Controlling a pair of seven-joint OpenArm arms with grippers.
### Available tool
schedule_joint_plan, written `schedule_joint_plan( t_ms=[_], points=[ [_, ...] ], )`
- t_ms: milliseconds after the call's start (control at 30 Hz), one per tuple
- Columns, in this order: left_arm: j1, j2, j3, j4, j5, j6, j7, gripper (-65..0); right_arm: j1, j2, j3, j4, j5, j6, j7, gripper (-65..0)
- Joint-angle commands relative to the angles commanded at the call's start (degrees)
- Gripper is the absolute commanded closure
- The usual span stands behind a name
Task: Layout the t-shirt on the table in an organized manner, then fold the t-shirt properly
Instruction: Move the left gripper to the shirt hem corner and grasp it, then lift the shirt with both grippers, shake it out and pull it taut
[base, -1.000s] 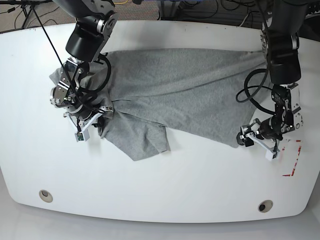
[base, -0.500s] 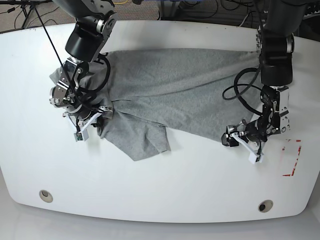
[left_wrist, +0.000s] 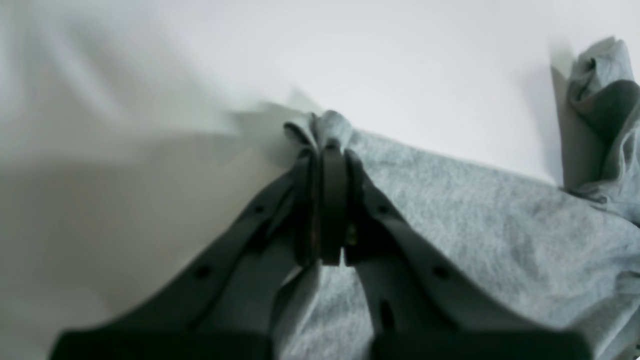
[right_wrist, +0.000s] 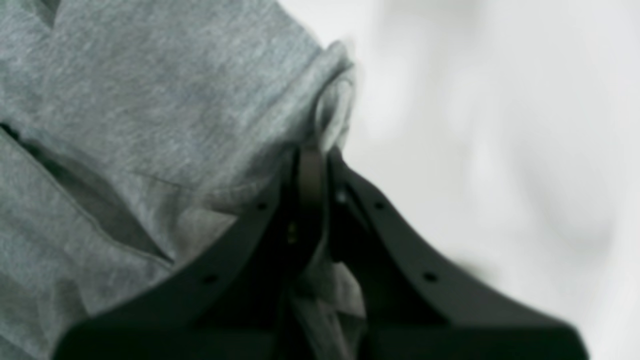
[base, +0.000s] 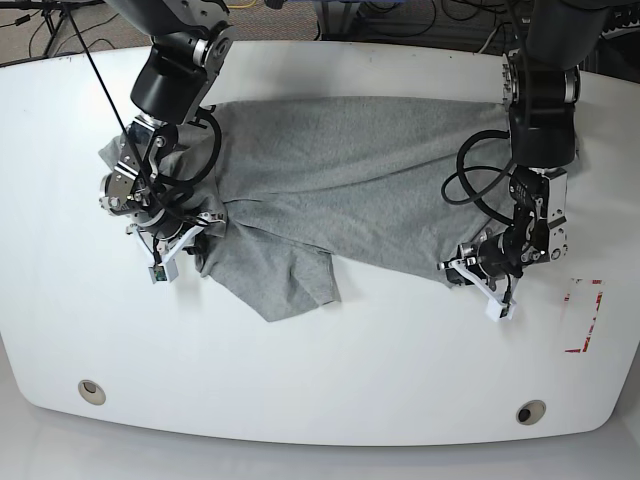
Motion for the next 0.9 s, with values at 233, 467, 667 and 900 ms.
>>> schedule_joint_plan(
  t_ms=[233,467,667,900],
  points=[
    [2.73,0.0,-2.64,12.22,-0.09,-0.18,1.67,0.0,0.0,0.09,-0.79,7.12,0.0,0.0,-0.7,0.0],
    [7.56,-1.32,-4.31,33.93,0.26,-0.18,7.56,0.0,-0.79,2.73,-5.71,15.74,0.0,0.0,-3.69,0.0],
    [8.79,-4.13,-4.57,43.96,0.0,-0.26,9.49,0.0,-0.09,3.87,-5.8,18.9,0.0,0.0,-3.96,0.0],
    [5.27,-7.21,-8.26,50.9,0.0,-0.26,9.58,0.0,5.01,6.42,-5.89,18.9,0.0,0.0,-5.8,0.0]
  ],
)
